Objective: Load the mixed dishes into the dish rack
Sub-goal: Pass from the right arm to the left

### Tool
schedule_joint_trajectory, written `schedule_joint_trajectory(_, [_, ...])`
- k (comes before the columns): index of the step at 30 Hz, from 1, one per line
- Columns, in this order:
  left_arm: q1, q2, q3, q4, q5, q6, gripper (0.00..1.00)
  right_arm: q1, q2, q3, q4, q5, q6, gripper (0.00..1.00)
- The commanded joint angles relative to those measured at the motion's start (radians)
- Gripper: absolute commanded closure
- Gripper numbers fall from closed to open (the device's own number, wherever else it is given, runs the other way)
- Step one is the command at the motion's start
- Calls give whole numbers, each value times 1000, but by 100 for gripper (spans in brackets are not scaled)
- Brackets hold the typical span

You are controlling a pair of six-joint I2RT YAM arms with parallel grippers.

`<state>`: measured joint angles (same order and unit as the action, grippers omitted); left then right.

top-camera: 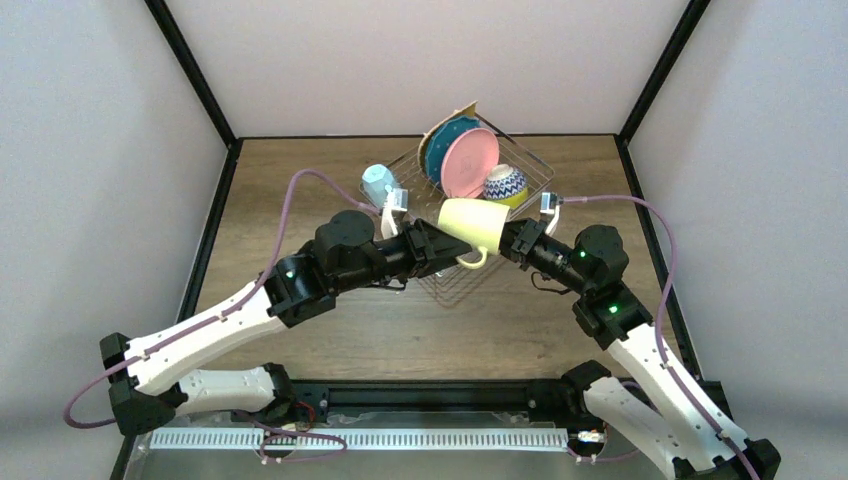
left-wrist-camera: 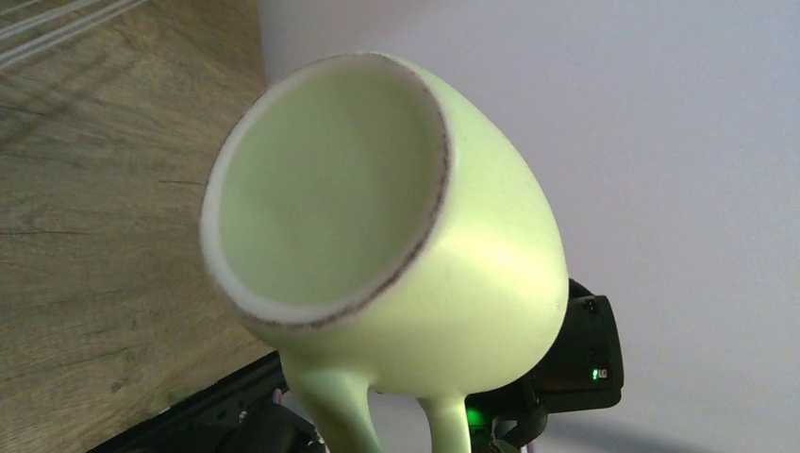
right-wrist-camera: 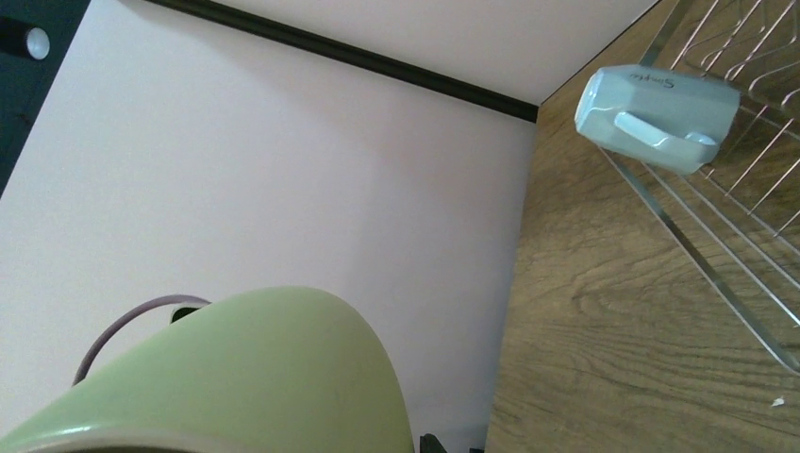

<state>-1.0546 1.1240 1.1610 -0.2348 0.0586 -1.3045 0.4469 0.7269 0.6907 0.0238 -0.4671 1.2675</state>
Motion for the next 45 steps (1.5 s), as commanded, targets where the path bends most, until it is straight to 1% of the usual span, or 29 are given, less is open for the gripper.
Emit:
schedule_joint_trajectory(1, [4,23,-3,55,55,12,0,3,-5,50,109,-58,36,99])
schedule_joint_trajectory(9, [4,41,-10,110,77,-2,0,4,12,31,161,-111,69,99])
schedule_joint_trajectory(21, [4,79,-23,186,112,-23,1,4,13,-3,204,-142,96,99])
schedule_joint_trajectory(26, [5,96,-24,213,118,-32,4,4,11,-17,214,-150,101,99])
schedule_joint_trajectory(34, [4,129,-25,287,143,-50,18,4,6,-42,223,-158,107,99])
schedule_joint_trajectory(39, [4,144,-28,331,159,-63,31,3,4,-56,228,-161,108,99])
schedule_joint_trajectory(41, [4,150,-28,342,164,-63,40,4,3,-60,228,-161,109,99])
schedule_joint_trajectory(43, [5,153,-29,345,164,-60,51,4,2,-62,224,-159,105,99])
schedule_joint_trajectory(45, [4,153,-29,343,161,-56,61,4,1,-64,223,-159,102,99])
